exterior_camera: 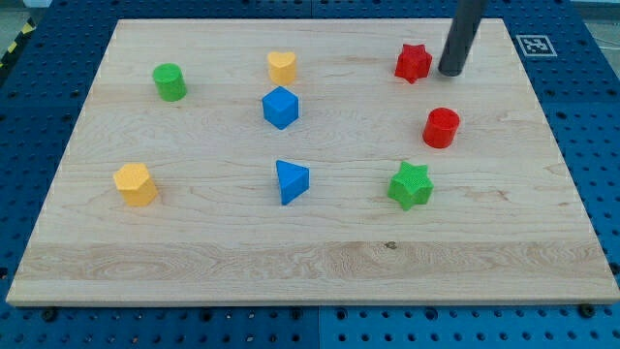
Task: Push the red star towards the top middle of the board
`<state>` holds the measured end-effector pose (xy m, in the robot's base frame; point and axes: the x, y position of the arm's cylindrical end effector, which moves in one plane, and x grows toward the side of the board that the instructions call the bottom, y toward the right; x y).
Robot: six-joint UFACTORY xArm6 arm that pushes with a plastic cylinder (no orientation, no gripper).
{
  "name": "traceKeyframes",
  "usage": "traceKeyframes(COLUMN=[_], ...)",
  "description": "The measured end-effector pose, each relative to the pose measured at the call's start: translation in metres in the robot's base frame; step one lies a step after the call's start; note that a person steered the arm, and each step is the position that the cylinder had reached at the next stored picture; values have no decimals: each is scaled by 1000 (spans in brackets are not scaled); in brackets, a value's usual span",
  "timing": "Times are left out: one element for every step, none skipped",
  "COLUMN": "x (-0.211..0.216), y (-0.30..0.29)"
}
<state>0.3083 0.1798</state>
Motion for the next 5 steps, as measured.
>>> traceKeyframes(x=[1, 2, 2, 2, 3], y=[-19, -48, -74, -102, -116])
